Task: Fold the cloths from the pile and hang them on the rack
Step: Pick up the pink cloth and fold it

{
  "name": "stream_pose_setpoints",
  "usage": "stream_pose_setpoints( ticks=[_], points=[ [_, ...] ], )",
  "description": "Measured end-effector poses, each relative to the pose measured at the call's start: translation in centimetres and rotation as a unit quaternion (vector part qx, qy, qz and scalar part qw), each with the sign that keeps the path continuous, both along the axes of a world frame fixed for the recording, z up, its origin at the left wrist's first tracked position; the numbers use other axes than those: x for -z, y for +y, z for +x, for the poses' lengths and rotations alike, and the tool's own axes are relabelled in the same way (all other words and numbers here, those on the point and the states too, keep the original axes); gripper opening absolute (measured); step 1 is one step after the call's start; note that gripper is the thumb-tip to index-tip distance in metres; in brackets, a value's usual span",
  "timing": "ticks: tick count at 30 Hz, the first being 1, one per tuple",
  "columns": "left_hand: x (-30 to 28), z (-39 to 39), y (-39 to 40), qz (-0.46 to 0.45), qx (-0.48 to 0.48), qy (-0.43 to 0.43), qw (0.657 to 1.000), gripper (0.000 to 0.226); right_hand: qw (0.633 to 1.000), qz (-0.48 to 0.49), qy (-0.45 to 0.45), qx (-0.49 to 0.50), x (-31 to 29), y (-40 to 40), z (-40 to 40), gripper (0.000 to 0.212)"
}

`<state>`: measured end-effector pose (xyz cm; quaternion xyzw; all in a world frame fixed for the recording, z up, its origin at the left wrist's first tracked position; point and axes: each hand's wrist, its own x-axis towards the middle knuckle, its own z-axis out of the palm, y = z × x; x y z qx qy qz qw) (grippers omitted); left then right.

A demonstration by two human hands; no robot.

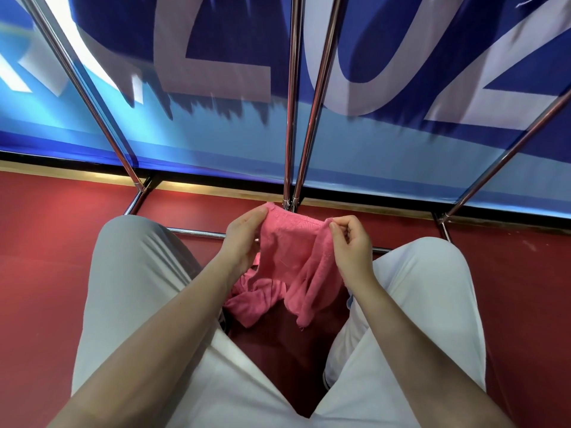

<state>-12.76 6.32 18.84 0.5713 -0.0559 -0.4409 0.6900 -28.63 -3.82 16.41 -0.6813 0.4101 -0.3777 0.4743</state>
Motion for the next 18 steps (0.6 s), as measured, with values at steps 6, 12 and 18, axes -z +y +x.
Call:
stream_pose_setpoints(
  ticks=[6, 12, 18],
  points=[
    [-0.5, -1.0, -0.6, -0.009, -0.002, -0.018, 1.0, 0.016, 0.999, 0.025, -0.01, 0.017, 0.1, -0.5, 0.3, 0.008],
    [-0.7, -1.2, -1.6, 0.002, -0.041, -0.009, 0.999, 0.021, 0.999, 0.018, -0.031, 0.009, -0.5, -0.8, 0.3, 0.009],
    [-0.2, -0.9, -2.5, 0.015, -0.098, -0.022, 0.995, 0.018, 0.998, -0.05, 0.026, 0.036, 0.0, -0.9, 0.1, 0.01]
  ],
)
